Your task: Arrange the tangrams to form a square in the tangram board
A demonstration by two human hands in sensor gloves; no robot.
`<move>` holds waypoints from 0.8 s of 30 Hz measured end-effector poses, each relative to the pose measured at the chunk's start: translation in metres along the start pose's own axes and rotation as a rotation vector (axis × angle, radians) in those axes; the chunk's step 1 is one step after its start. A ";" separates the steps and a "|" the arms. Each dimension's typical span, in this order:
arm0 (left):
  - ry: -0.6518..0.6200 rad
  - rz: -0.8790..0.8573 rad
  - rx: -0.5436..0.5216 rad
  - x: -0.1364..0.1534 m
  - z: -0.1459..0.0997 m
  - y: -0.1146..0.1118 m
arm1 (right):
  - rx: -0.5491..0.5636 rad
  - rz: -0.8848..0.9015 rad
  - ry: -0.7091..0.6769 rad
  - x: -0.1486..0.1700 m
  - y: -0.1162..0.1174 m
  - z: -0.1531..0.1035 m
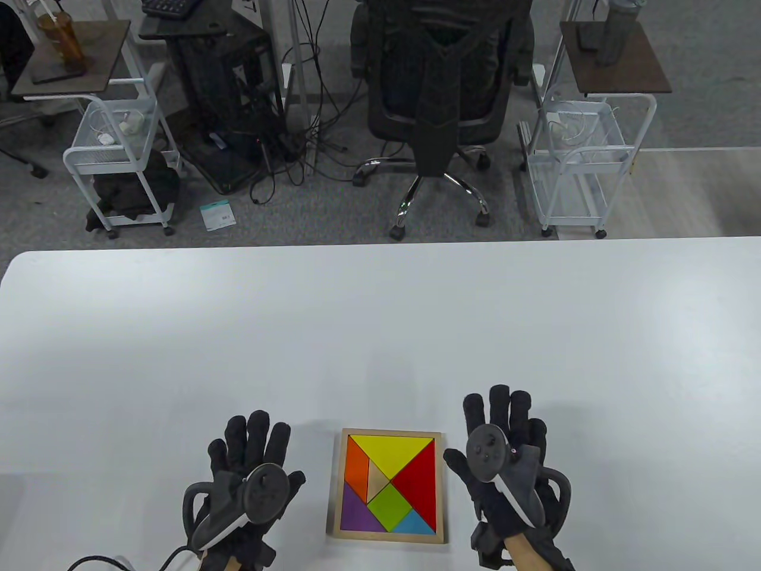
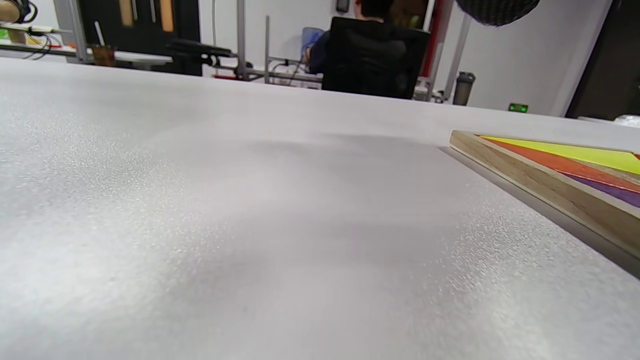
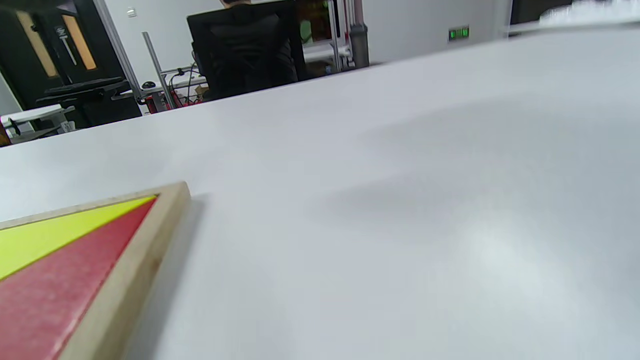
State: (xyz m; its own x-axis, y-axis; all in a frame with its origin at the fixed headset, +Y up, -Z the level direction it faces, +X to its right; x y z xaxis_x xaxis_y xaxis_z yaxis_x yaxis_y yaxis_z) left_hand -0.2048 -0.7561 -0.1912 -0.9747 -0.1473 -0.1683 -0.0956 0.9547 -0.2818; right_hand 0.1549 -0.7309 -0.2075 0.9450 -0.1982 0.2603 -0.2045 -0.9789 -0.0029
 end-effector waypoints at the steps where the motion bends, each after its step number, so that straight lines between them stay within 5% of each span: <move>1: 0.003 -0.007 -0.005 0.001 -0.001 0.001 | -0.022 0.028 0.001 0.005 0.005 0.001; 24: -0.014 0.010 -0.058 0.000 -0.006 0.009 | -0.112 0.049 -0.058 0.013 0.027 0.002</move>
Point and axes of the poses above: the tracker on the back of each hand, its own x axis roughly to the little-finger side, its own z axis roughly from the wrist to the fingertips, y = z × x, the point moved 2 cm from there along z, roughly from the wrist to the fingertips, and after that the axes turned 6 degrees about x, right-handed, at the moved point
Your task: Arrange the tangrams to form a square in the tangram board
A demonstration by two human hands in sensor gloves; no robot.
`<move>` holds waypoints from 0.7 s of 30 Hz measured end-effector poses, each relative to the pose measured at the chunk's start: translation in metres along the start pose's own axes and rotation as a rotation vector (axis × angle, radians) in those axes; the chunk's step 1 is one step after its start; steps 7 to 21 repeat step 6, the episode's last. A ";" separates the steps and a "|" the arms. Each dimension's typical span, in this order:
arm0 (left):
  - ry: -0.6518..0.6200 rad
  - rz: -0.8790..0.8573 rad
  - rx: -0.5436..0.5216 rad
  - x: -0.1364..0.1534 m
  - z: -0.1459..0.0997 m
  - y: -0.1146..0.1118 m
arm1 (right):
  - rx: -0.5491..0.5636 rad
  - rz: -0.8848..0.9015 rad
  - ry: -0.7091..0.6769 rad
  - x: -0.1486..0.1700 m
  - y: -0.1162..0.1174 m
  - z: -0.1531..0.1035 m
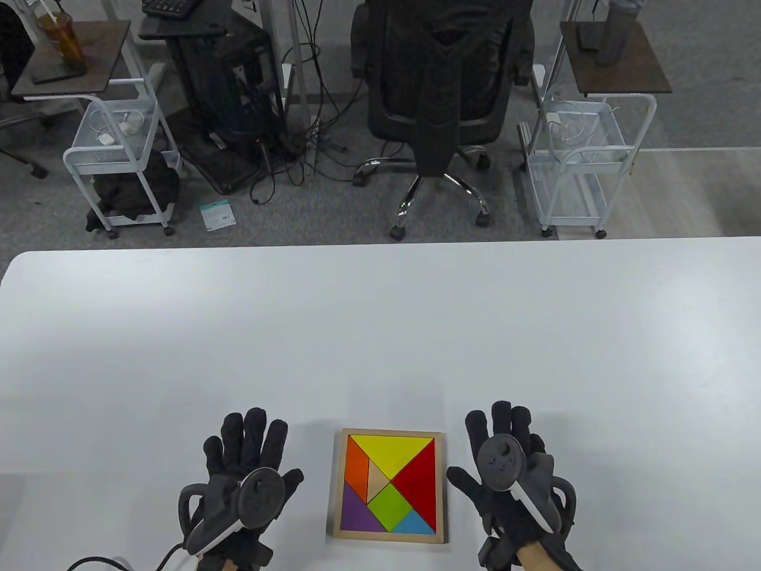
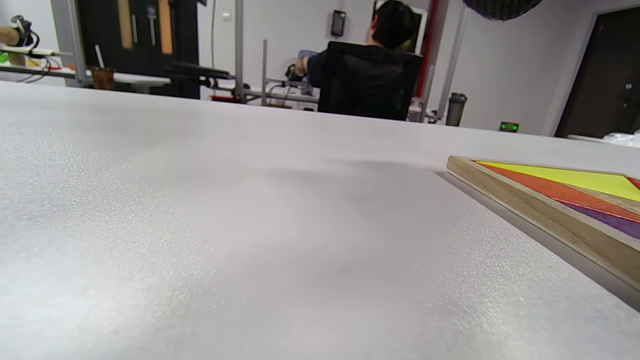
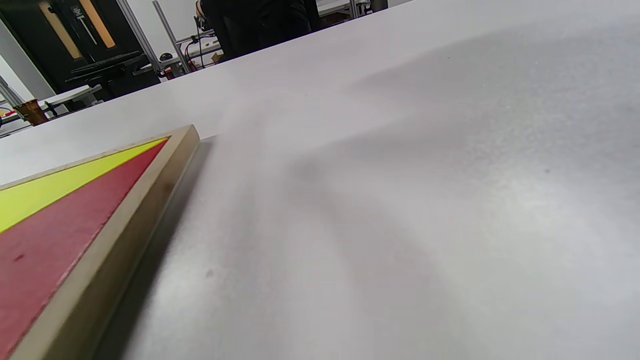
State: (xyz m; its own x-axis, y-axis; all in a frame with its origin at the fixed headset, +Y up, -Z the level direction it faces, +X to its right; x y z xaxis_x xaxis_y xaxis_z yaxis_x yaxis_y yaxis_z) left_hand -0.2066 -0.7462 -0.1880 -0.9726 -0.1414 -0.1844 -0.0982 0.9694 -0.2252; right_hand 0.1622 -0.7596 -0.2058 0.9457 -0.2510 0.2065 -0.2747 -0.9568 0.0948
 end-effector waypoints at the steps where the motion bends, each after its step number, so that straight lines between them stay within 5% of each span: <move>1: 0.000 0.001 0.000 0.000 0.000 0.000 | 0.001 -0.001 0.000 0.000 0.000 0.000; 21: 0.002 0.005 0.004 0.000 0.000 0.000 | 0.002 -0.003 0.001 0.001 0.000 -0.001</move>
Point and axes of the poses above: the tracker on the back of each hand, its own x axis roughly to the little-finger side, its own z axis roughly from the wrist to the fingertips, y = z × x, the point moved 2 cm from there along z, roughly from the wrist to the fingertips, and after that the axes turned 6 degrees about x, right-handed, at the moved point
